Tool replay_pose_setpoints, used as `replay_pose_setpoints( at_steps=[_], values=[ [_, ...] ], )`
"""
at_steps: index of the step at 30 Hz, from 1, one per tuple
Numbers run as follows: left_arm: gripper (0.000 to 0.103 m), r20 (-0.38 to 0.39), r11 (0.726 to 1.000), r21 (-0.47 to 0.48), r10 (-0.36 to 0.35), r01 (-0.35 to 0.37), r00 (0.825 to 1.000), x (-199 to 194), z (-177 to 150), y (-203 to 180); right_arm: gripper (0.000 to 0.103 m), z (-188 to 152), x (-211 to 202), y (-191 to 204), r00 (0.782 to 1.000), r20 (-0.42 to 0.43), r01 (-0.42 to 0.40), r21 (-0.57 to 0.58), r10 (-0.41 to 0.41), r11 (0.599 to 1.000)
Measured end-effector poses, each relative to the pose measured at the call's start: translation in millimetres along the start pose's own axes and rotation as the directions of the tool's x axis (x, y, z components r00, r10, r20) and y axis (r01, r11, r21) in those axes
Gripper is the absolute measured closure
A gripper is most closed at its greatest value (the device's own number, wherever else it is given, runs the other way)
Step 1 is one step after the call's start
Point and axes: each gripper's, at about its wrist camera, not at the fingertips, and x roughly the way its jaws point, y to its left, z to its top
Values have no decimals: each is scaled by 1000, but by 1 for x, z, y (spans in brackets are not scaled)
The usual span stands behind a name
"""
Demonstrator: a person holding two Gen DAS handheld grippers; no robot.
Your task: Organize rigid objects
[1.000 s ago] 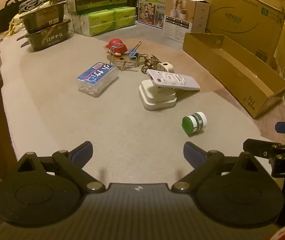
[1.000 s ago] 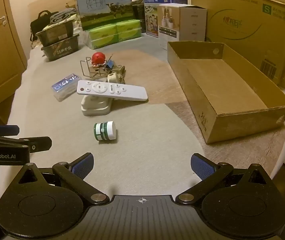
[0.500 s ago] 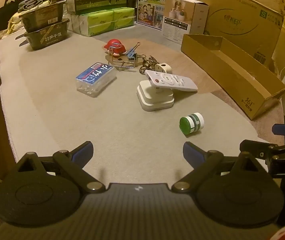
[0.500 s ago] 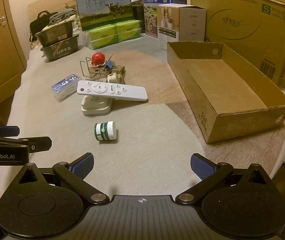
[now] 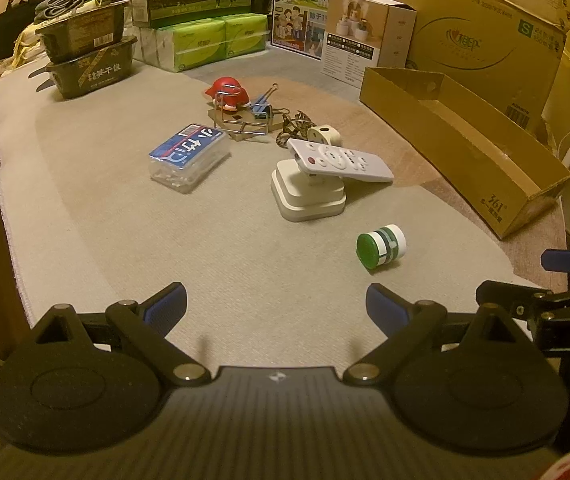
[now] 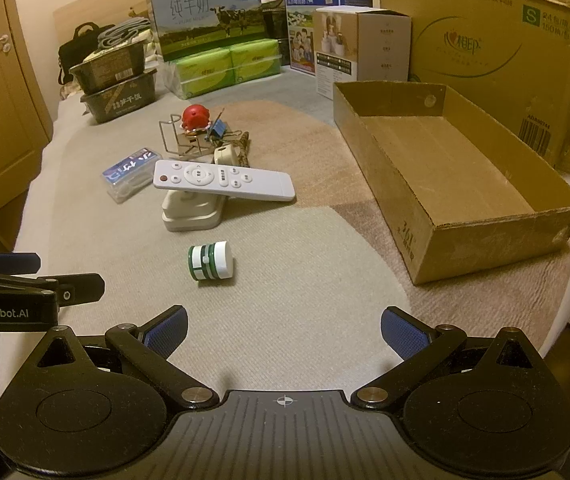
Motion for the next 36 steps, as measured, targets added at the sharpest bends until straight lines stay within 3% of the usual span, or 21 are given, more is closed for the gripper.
replay_pose_setpoints(
  at_steps=[36],
  values=[
    [8,0,1000,-11,-9,9,1000,3,6,7,1,1,6,4,1000,-6,-1,2,1,1000]
  ],
)
